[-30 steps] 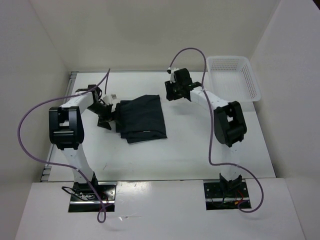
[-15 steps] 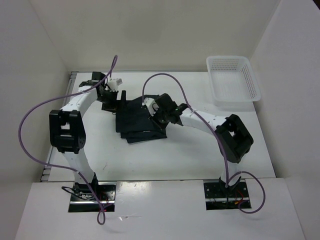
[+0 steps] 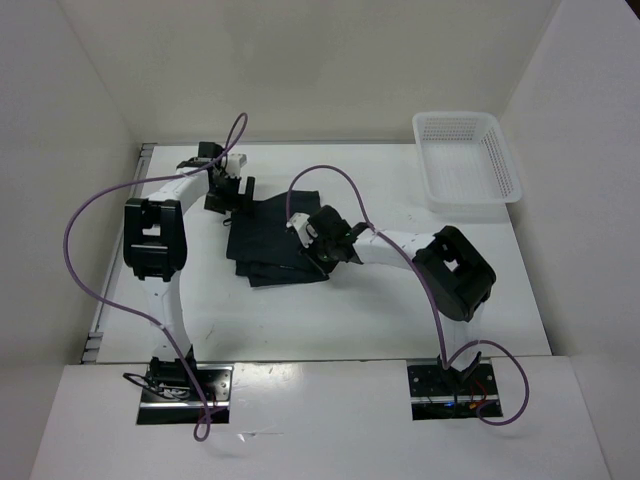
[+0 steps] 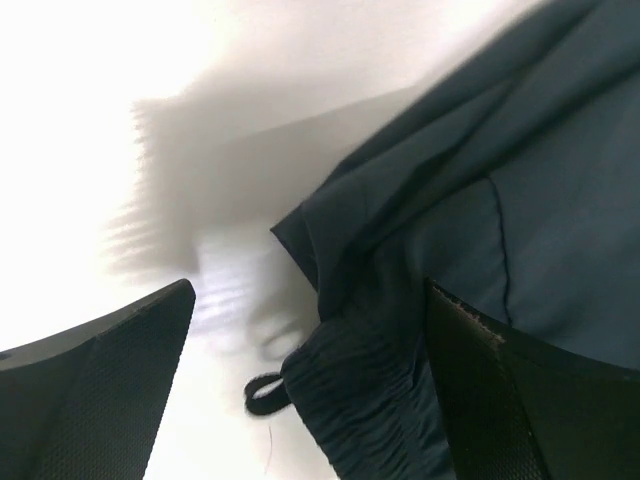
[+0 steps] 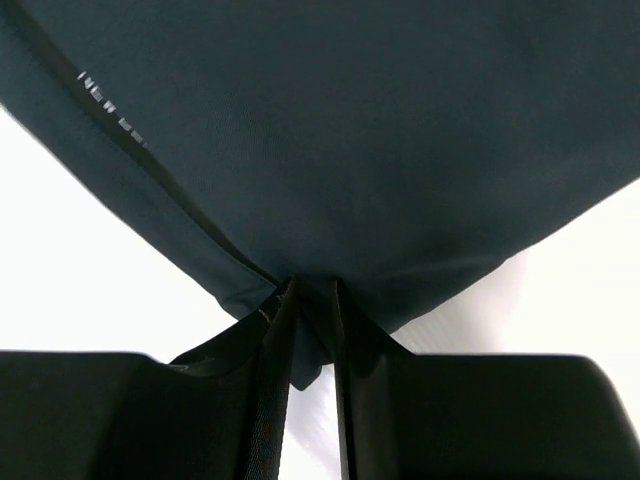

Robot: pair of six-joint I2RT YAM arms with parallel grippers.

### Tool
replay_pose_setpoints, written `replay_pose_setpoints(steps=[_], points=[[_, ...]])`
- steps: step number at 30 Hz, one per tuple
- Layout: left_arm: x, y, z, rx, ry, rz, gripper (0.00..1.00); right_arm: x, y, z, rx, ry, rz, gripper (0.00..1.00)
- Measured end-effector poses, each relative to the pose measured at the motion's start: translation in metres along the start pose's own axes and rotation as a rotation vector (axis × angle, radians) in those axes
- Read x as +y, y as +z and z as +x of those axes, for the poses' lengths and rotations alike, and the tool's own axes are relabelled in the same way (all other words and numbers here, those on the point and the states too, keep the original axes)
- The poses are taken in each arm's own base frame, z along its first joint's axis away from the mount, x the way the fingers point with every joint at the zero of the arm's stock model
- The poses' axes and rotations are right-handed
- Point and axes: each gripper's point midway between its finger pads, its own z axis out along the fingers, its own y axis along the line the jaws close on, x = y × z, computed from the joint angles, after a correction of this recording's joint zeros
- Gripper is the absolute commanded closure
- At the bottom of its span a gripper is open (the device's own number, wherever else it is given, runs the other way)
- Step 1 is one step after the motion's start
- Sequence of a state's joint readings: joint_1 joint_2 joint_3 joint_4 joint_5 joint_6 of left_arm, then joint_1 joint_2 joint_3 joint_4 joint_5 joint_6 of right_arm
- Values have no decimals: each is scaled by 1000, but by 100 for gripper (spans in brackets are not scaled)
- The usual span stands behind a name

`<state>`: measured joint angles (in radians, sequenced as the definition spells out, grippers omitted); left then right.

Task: Fold and stack the shorts
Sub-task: Fold the shorts

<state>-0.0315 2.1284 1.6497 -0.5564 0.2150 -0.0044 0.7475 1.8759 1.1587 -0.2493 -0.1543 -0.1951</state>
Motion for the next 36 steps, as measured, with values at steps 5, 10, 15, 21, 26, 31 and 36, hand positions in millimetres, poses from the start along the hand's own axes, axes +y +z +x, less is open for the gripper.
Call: replay_pose_setpoints(steps=[5,10,15,21,26,31,36], points=[[4,13,-9,-7,6,-12,0,10,2,-4,-10,13,-5,75],[6,22,-23,-27,14,-12,0,9,2,-3,-8,38,10,75],[5,21,-21,-29,15,-9,0,4,1,-2,-1,-3,26,72],[-2,-15,-39,-102,31,-16,0,-3,-17,-20,7,-58,55,51],[-12,-98,-92,-329,76,-40,0,-16,-83,-76,-144,-102,155,28],[6,-200,-125,-553,70,-128,0,-35,-171,-107,-313,-144,325,23],[33,-258,-92,-632,13,-275,0,-91,-234,-73,-329,-114,542,20]])
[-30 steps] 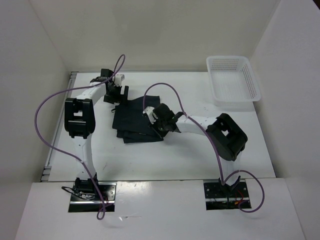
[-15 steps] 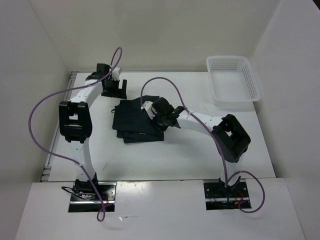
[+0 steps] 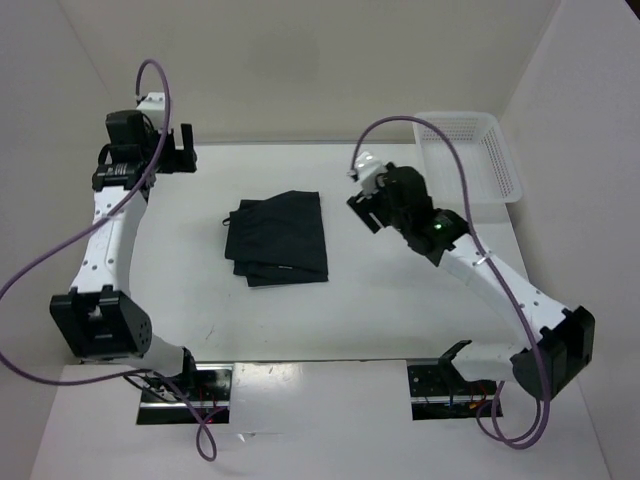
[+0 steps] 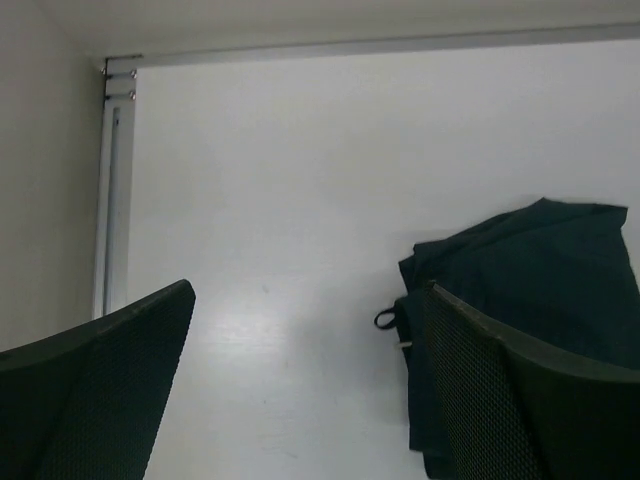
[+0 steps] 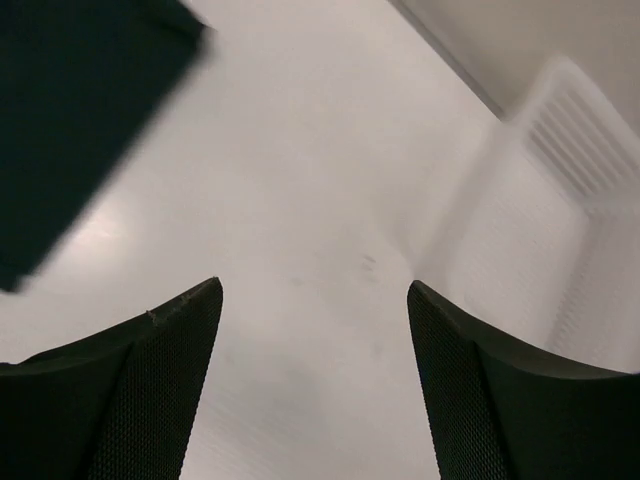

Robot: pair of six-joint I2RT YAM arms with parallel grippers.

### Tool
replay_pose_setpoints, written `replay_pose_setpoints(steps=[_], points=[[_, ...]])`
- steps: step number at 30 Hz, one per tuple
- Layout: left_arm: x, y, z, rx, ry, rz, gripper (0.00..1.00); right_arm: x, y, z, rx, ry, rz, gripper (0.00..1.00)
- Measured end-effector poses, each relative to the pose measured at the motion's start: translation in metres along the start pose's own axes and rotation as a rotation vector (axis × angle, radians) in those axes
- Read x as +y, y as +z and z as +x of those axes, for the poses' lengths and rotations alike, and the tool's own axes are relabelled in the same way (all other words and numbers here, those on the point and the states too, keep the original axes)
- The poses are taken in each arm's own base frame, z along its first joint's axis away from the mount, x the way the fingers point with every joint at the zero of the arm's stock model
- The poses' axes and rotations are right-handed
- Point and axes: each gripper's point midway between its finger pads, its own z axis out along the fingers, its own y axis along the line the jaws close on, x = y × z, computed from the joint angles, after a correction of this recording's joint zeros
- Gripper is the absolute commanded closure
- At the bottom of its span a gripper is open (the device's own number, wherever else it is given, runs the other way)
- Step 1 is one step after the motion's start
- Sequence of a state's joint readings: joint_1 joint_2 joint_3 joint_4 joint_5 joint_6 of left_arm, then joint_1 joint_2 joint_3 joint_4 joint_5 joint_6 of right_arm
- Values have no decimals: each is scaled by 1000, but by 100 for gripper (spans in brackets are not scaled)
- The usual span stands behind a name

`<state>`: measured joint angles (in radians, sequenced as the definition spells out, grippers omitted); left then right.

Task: Fold and stack the shorts
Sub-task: Fold the shorts

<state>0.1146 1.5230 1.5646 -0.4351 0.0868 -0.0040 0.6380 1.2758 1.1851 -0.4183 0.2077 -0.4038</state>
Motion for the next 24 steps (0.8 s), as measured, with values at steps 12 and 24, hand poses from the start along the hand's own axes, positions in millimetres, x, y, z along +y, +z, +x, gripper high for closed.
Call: replay_pose_setpoints(steps=[12,24], points=[[58,-62,112,147,-125,-150,0,-122,-73,99,115,185,424,17],[48,-67,109,107,-122,-105,0,-121,-109,115,73,244,487,16]])
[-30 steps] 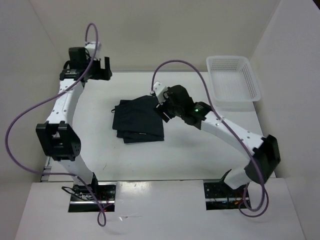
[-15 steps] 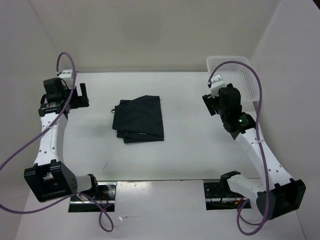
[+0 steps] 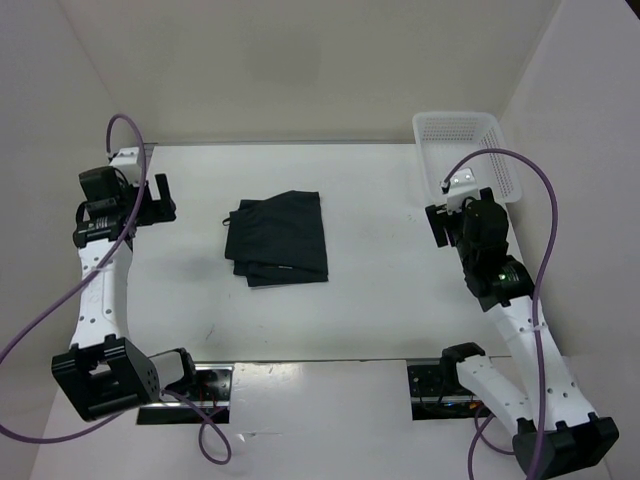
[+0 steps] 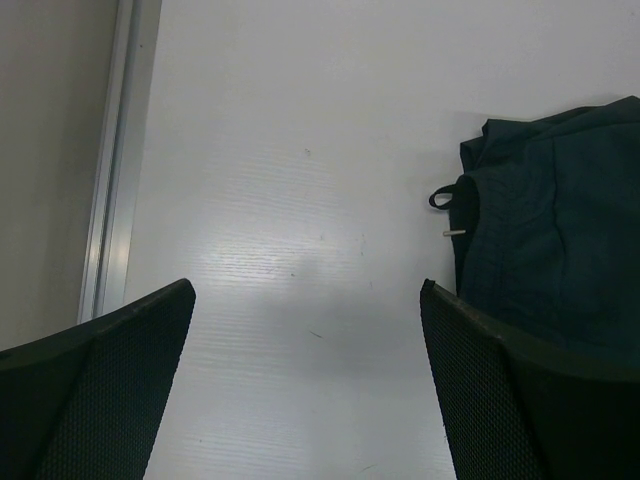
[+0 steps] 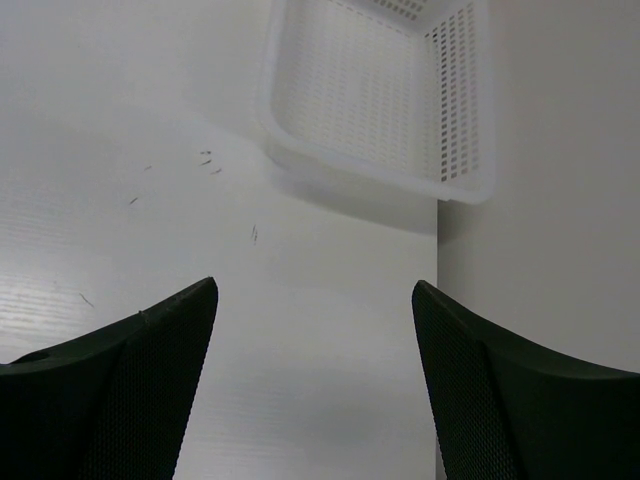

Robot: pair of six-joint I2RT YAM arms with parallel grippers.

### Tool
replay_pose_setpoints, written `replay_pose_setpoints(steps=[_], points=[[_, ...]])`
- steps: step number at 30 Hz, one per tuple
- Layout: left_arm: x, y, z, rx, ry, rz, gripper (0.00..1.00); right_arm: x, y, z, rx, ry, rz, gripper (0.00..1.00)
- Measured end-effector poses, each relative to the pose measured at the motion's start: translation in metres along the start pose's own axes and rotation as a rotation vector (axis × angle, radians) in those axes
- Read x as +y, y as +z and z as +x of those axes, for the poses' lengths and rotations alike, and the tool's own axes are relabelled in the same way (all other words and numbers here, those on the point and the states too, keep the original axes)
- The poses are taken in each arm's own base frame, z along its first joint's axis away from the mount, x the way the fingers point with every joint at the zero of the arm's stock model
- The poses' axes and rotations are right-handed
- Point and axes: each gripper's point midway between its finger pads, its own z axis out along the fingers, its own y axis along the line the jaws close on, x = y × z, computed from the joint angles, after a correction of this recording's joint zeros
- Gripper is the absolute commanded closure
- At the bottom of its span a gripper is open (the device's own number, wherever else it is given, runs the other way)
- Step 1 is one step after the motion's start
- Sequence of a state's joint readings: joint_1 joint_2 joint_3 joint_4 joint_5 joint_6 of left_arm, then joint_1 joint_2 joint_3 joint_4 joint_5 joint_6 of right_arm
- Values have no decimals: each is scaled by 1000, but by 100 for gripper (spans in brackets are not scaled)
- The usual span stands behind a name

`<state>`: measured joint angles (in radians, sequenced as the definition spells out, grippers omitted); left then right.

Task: Fold and stack the shorts
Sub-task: Fold the shorts

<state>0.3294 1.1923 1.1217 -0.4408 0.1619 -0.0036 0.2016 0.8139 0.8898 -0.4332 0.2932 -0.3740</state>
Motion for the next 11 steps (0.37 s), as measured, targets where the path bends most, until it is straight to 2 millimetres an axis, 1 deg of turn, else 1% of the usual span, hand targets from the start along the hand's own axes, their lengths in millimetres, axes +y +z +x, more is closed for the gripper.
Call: replay_pose_setpoints(steps=[6,11], points=[[-1,1,11,20,-4,3,0,3,-3,13,30,-1,-12,16],[-3,1,13,24,-5,14,0,4,-4,12,28,-2,-16,16]])
